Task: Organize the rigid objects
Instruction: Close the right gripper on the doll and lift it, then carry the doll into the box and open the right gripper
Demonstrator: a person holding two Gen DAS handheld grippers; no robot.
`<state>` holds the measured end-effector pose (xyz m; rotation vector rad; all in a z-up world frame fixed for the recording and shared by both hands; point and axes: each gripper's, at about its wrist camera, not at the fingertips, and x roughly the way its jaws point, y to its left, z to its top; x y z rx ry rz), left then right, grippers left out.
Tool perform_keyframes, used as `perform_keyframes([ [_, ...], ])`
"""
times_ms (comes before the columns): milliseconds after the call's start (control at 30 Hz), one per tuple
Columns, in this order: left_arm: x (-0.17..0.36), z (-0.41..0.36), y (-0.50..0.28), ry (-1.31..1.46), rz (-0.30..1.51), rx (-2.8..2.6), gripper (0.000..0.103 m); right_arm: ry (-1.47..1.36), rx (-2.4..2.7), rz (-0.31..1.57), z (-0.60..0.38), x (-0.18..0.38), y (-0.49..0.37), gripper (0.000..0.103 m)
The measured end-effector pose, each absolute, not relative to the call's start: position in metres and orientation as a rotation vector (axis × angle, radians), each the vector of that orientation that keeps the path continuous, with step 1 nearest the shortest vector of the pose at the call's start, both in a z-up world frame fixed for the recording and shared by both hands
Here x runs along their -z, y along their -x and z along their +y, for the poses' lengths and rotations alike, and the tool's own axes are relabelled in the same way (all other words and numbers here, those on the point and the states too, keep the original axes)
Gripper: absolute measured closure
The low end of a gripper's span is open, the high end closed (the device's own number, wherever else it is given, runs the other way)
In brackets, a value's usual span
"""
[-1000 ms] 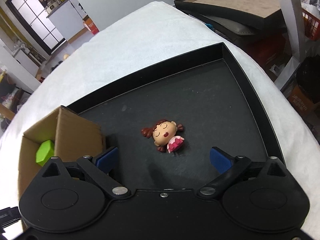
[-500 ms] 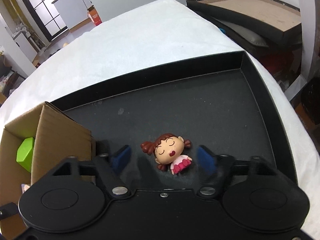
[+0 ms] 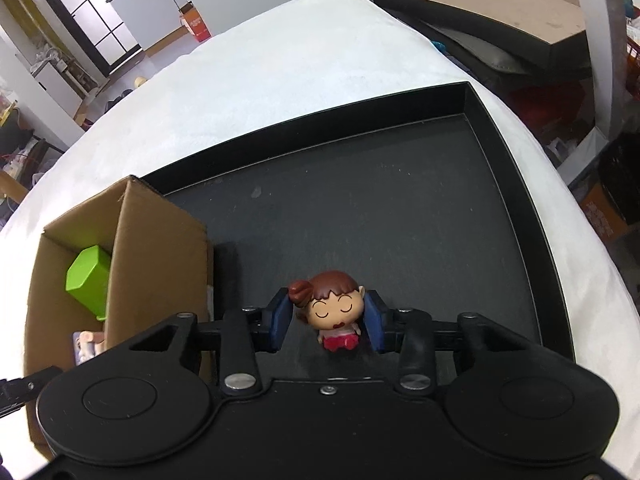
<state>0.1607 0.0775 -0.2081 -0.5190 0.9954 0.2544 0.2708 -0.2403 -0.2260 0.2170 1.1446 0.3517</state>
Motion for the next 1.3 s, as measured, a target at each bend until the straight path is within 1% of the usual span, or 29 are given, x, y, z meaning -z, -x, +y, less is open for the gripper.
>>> perform_keyframes([
  [633, 0.204, 0.08, -0.158, 0.533, 0.992, -0.244, 0.086, -0.193, -0.402, 1.075, -0.24, 0.166, -0.252, 0.065],
  [1300, 0.205, 0.078, -0.158, 0.522, 0.993, -0.24, 0.086, -0.153, -0.525, 1.037, -0.187, 0.119, -0.227, 0.065],
])
